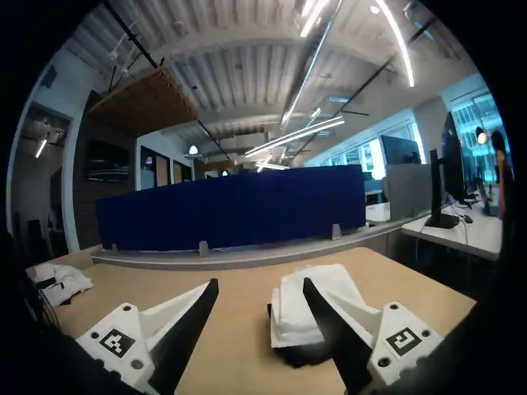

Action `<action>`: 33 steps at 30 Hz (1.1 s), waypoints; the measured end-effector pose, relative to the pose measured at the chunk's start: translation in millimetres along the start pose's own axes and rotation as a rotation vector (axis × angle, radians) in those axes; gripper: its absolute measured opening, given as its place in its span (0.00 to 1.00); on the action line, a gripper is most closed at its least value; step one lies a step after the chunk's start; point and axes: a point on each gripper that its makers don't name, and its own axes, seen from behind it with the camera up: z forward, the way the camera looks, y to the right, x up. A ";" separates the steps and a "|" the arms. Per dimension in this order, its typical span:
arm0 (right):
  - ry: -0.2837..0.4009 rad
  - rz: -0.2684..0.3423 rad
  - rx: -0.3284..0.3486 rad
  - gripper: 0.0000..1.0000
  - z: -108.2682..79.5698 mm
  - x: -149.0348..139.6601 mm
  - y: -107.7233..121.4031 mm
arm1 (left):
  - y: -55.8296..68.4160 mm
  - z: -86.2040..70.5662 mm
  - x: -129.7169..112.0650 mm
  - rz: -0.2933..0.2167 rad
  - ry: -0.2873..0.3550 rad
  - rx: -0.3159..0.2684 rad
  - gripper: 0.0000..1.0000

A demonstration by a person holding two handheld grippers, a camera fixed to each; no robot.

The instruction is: Fold towel

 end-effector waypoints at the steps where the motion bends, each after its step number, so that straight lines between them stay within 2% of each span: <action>1: -0.001 -0.003 0.001 1.00 0.6 -5.3 1.8 | 0.2 0.1 0.0 0.000 0.000 0.000 0.93; 9: -0.012 0.004 -0.001 1.00 8.6 -41.0 13.9 | 0.0 0.5 0.3 0.000 0.000 0.000 0.93; 15: -0.005 0.041 -0.008 1.00 15.6 -51.0 24.1 | -0.3 0.4 0.5 0.000 0.000 0.000 0.93; 21: -0.003 0.077 -0.004 1.00 14.4 -56.2 23.5 | 0.3 0.2 0.5 0.000 0.000 0.000 0.93; 33: -0.002 0.042 0.016 1.00 11.6 -66.6 11.7 | 0.4 0.3 0.1 0.000 0.000 0.000 0.93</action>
